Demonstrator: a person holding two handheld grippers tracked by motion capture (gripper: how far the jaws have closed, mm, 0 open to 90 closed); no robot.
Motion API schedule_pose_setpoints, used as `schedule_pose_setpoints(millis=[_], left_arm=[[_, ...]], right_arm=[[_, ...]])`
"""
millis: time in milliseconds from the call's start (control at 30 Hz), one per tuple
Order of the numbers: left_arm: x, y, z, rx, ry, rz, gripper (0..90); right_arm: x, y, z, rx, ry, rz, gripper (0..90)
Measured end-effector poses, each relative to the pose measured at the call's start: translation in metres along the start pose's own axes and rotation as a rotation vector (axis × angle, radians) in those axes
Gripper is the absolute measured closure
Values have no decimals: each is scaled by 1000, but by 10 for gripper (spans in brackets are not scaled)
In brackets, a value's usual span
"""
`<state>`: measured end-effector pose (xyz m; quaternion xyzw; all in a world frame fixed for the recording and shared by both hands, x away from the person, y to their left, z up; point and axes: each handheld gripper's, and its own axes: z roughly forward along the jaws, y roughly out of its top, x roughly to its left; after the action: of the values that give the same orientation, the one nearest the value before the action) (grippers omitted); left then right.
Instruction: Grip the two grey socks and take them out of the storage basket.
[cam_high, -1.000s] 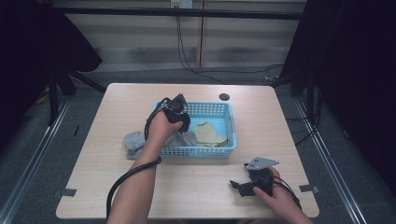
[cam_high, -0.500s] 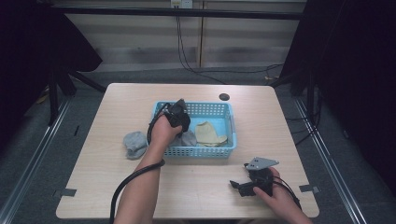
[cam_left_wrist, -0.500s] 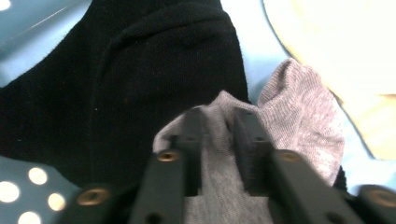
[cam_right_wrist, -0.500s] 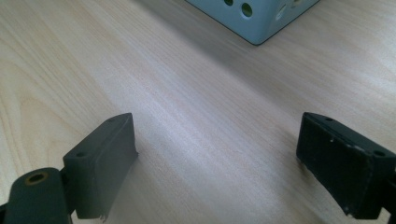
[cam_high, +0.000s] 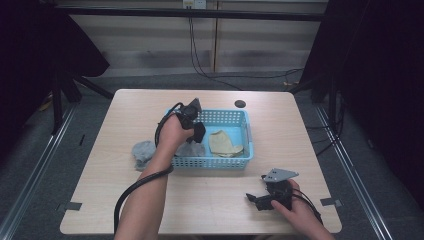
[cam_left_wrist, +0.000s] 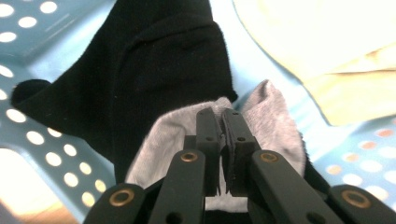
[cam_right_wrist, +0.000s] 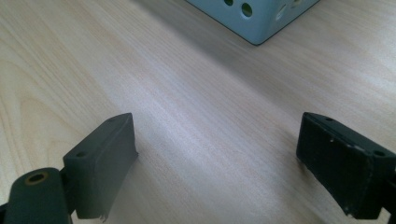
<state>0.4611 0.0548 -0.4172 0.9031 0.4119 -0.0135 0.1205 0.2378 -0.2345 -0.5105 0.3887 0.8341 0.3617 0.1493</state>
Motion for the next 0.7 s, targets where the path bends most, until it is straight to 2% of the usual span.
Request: schedule_pose_setpoints(millis=[233,700], left_arm=[[1,-1,-15,18,12,15,865],[4,1,-55,3,13,30,864]], right_arm=[[0,0,0,-1,-1,-1,114],[0,0,0,2,-1,-3,114]])
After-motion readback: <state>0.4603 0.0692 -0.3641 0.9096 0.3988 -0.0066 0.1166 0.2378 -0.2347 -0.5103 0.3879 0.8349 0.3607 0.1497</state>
